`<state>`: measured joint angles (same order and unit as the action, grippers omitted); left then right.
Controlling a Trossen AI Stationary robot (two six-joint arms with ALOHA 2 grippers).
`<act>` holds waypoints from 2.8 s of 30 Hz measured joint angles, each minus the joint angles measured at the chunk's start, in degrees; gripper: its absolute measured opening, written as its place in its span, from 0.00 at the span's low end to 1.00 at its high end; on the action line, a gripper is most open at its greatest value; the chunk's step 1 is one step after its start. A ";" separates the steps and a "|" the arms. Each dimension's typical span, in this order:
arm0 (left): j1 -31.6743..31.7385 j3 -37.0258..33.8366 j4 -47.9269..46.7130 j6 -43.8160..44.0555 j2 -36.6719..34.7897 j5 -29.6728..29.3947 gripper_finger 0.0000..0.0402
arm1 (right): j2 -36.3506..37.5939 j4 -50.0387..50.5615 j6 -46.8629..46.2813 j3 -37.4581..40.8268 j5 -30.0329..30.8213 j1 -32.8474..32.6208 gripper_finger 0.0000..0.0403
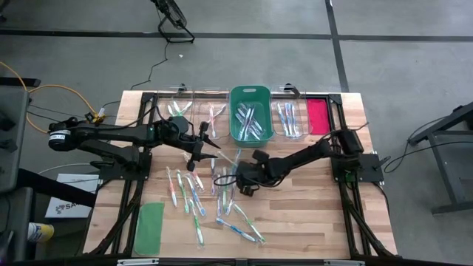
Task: Pick & Place Toothbrushes
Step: Put the green toothbrush into the left transparent bin
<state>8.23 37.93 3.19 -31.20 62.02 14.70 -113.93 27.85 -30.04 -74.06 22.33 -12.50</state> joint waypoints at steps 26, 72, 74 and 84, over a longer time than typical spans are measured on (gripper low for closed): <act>-7.01 0.00 0.16 -27.46 0.00 -13.87 0.38 | 13.90 -2.33 -4.39 -0.02 -3.88 -1.34 0.03; -13.51 0.04 -0.41 -35.01 6.88 -33.42 0.00 | 19.59 -3.61 -1.54 -0.02 -3.57 -0.59 0.42; -13.51 0.04 -0.69 -32.67 6.87 -35.22 0.00 | 21.08 -1.83 -1.45 -0.02 -1.99 -1.44 0.43; -13.49 0.00 -6.44 -24.12 -0.78 -42.18 0.00 | 25.40 3.62 -3.37 -0.09 12.35 -6.67 0.43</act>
<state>-5.26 37.93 -3.25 -55.32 61.24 -27.48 -88.53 31.47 -33.41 -74.15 34.68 -19.17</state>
